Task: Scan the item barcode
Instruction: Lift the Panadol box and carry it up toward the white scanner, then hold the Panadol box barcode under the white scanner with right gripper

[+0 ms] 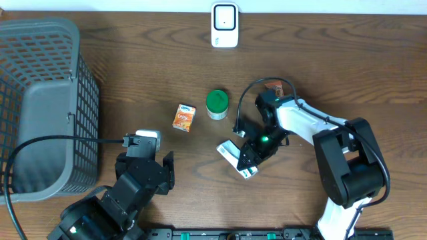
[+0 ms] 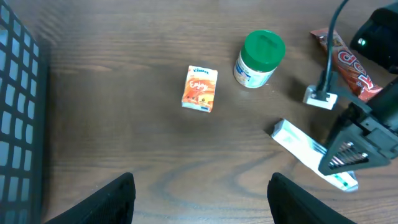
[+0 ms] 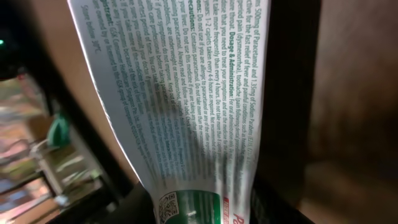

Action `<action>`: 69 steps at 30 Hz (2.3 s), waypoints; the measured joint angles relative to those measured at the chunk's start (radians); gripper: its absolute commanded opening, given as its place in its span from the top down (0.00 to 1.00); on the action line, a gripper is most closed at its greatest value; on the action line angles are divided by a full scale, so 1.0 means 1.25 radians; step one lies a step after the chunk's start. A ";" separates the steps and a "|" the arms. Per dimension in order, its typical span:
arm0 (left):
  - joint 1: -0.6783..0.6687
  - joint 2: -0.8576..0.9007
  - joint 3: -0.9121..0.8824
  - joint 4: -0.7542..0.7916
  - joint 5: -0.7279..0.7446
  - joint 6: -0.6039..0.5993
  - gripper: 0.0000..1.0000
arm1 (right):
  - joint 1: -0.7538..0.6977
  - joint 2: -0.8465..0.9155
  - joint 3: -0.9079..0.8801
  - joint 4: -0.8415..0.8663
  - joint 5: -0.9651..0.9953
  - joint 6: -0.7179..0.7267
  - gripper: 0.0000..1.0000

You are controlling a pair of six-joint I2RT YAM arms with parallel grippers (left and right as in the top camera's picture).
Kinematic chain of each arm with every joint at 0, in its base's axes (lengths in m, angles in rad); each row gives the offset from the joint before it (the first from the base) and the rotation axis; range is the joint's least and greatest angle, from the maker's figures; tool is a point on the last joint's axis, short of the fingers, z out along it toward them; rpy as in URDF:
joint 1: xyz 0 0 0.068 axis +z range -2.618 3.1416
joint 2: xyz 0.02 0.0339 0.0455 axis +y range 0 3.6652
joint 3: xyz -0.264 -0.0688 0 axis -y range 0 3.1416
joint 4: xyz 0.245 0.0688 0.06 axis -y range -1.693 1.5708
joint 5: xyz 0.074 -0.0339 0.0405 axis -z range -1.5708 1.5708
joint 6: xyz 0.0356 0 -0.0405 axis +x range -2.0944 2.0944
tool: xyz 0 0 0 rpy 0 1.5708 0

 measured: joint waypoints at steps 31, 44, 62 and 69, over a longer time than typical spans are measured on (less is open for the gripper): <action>0.000 0.000 0.000 0.000 0.000 0.000 0.31 | -0.052 -0.303 0.121 -0.284 -0.353 -0.146 0.75; 0.000 0.000 0.000 0.000 0.000 0.000 0.31 | -0.052 -0.303 0.122 0.145 -0.135 0.049 0.75; 0.000 0.000 0.000 0.000 -0.001 0.000 0.31 | -0.052 -0.187 0.123 0.640 0.548 0.078 0.76; 0.000 0.000 0.000 0.001 -0.001 0.000 0.31 | -0.050 -0.054 0.123 0.930 0.740 -0.025 0.72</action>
